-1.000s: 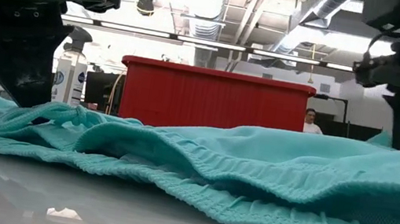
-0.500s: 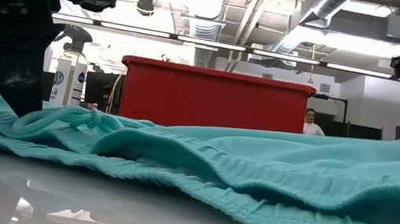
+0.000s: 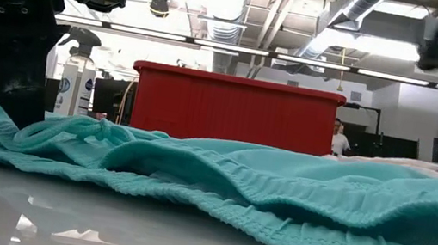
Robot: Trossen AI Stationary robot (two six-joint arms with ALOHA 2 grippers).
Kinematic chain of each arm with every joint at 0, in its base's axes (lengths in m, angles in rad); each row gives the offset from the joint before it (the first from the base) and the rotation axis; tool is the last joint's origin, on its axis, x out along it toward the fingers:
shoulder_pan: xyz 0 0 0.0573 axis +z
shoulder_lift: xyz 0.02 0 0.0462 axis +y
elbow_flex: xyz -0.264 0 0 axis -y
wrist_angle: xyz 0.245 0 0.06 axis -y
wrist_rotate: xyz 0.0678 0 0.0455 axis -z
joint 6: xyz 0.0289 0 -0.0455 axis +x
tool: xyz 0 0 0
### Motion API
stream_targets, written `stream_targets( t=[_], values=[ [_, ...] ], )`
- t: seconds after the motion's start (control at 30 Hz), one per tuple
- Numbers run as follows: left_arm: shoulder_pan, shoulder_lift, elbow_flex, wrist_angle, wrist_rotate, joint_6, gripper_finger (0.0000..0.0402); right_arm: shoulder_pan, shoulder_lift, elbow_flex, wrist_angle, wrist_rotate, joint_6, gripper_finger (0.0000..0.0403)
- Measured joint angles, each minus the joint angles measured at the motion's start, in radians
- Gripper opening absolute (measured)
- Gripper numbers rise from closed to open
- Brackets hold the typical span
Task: Fold Laundry from Bin
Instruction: Fold the light blue shorts
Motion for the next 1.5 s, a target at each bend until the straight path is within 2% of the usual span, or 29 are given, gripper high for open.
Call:
stream_targets(
  t=[0.1, 0.2, 0.27, 0.4, 0.57, 0.73, 0.83, 1.17, 1.3, 1.43, 1.5],
  values=[
    [0.0, 0.0, 0.0, 0.0, -0.001, -0.001, 0.0, -0.007, 0.029, 0.0, 0.16, 0.019, -0.265, 0.0217],
    [0.0, 0.0, 0.0, 0.0, -0.004, -0.001, 0.0, -0.063, 0.06, -0.001, 0.157, 0.111, -0.408, 0.0206],
    [0.0, 0.0, 0.0, 0.0, -0.005, -0.001, 0.0, -0.123, 0.075, -0.001, 0.189, 0.117, -0.54, 0.0197],
    [0.0, 0.0, 0.0, 0.001, -0.033, -0.029, 0.0, -0.257, 0.075, -0.009, 0.267, -0.008, -0.79, 0.019],
    [-0.001, 0.0, 0.0, 0.004, -0.038, -0.051, 0.0, -0.429, 0.072, -0.01, 0.334, -0.135, -1.001, 0.0194],
    [-0.001, 0.0, 0.0, 0.004, -0.041, -0.05, 0.0, -0.563, 0.081, -0.01, 0.366, -0.256, -1.082, 0.0195],
    [-0.002, 0.0, 0.0, 0.003, -0.045, -0.043, 0.0, -0.593, 0.106, -0.01, 0.385, -0.331, -1.093, 0.0192],
    [-0.002, 0.0, 0.0, 0.0, -0.048, -0.043, 0.0, -0.598, 0.255, -0.01, 0.421, -0.348, -1.138, 0.0181],
    [-0.002, 0.0, 0.0, 0.0, -0.048, -0.043, 0.0, -0.598, 0.238, -0.01, 0.418, -0.348, -1.128, 0.0129],
    [-0.001, 0.0, 0.0, 0.0, -0.054, -0.043, 0.0, -0.611, 0.212, -0.009, 0.392, -0.346, -1.097, 0.0032],
    [-0.002, 0.0, 0.0, -0.001, -0.055, -0.043, 0.0, -0.616, 0.209, -0.009, 0.369, -0.339, -1.073, 0.0017]
  ],
)
